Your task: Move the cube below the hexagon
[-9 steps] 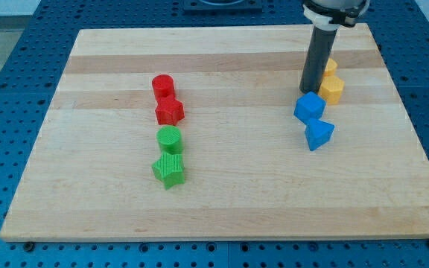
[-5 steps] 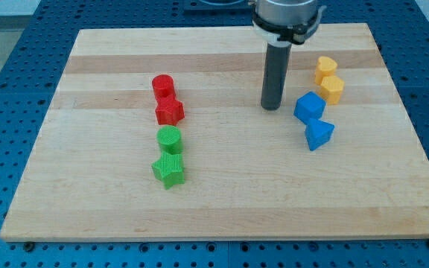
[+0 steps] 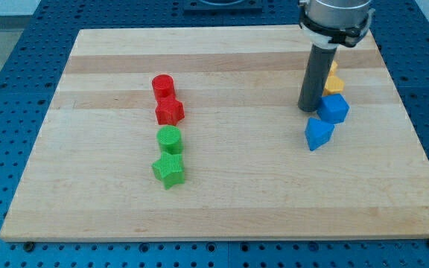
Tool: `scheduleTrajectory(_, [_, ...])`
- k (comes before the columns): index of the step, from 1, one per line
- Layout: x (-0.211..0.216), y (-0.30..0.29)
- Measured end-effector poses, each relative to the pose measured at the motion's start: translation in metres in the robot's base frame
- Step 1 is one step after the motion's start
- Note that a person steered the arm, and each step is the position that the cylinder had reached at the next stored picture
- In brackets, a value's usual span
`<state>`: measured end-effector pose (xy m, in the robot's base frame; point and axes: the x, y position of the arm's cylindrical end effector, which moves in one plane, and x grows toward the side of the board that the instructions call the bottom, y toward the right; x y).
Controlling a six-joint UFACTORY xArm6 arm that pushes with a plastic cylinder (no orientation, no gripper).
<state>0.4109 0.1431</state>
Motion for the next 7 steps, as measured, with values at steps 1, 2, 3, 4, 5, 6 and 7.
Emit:
scheduleTrajectory(1, [0.0,0.016])
scheduleTrajectory(2, [0.0,0.016])
scheduleTrajectory(3, [0.0,0.013])
scheduleTrajectory(4, [-0.003,-0.012])
scheduleTrajectory(5, [-0.017,-0.017])
scheduleTrajectory(6, [-0.026,-0.016])
scheduleTrajectory(7, [-0.029,-0.016])
